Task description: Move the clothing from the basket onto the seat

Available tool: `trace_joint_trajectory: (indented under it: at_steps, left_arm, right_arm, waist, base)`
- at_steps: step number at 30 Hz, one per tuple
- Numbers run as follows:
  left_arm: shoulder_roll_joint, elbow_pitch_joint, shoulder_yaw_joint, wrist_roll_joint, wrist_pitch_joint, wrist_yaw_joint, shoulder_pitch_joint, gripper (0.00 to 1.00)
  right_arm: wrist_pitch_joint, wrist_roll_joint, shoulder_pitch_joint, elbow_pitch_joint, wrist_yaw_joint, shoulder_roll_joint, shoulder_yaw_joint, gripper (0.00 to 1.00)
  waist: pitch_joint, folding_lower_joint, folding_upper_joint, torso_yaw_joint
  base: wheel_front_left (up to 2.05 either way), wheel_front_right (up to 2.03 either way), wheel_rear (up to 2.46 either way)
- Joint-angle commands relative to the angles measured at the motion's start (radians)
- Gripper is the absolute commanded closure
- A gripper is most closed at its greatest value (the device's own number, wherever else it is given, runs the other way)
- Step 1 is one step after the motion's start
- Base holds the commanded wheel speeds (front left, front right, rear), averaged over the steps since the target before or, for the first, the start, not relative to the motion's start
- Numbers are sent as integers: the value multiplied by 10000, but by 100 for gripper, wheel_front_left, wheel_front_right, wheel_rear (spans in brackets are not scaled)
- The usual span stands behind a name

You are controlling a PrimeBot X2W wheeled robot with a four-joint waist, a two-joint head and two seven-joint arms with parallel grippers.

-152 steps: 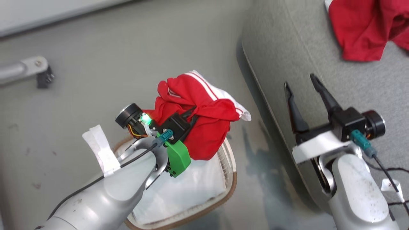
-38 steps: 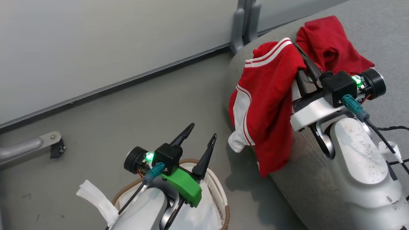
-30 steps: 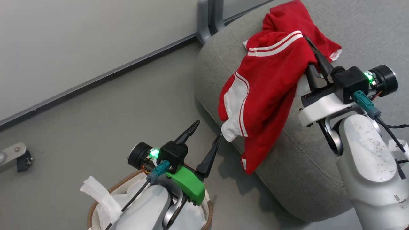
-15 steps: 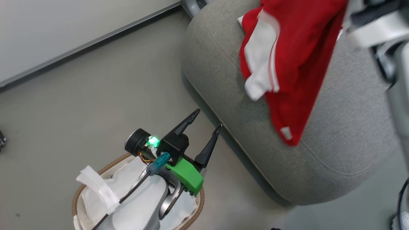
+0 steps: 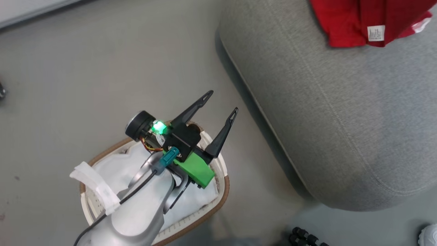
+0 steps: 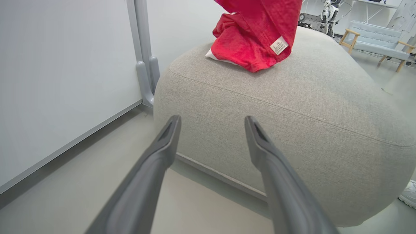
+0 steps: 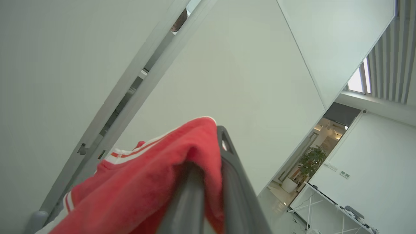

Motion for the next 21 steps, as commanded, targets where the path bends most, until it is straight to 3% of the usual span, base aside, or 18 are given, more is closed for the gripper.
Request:
trace_joint_trajectory:
  at_steps: [1, 6, 17, 18, 19, 20, 21]
  left_arm:
    - [123, -44, 32, 51, -3, -30, -250, 0]
    - [249, -103, 25, 149, -2, -3, -454, 0]
    - [362, -260, -48, 50, -2, 35, -408, 0]
    - [374, -261, -57, 29, -2, 42, -395, 0]
    - [396, -252, -47, 11, -2, 48, -378, 0]
    - [420, -236, -56, 17, -2, 53, -364, 0]
    - [424, -217, -65, -4, -2, 67, -328, 0]
  right_arm:
    - [-63, -132, 339, 390, -13, 116, -278, 100]
    - [-97, -995, 1391, 1243, -14, 332, -909, 100]
    - [-103, -1763, 3700, 1467, -14, 2029, -1919, 100]
    - [-103, -1780, 3785, 1443, -14, 2159, -1943, 86]
    - [-104, -1782, 3874, 1401, -14, 2278, -1953, 60]
    - [-104, -1776, 3958, 1339, -14, 2345, -1958, 18]
    - [-104, -1768, 4074, 1216, -14, 2404, -1961, 0]
  waist:
    - [1052, -1, -1, 541]
    - [1625, -1, -1, 551]
    - [1724, -1, -1, 219]
    - [1693, -1, -1, 189]
    - [1644, -1, -1, 149]
    - [1590, -1, -1, 117]
    - [1509, -1, -1, 81]
  base:
    - [0, 0, 0]
    - [0, 0, 0]
    - [0, 0, 0]
    - [0, 0, 0]
    - [0, 0, 0]
    - [0, 0, 0]
    - [0, 0, 0]
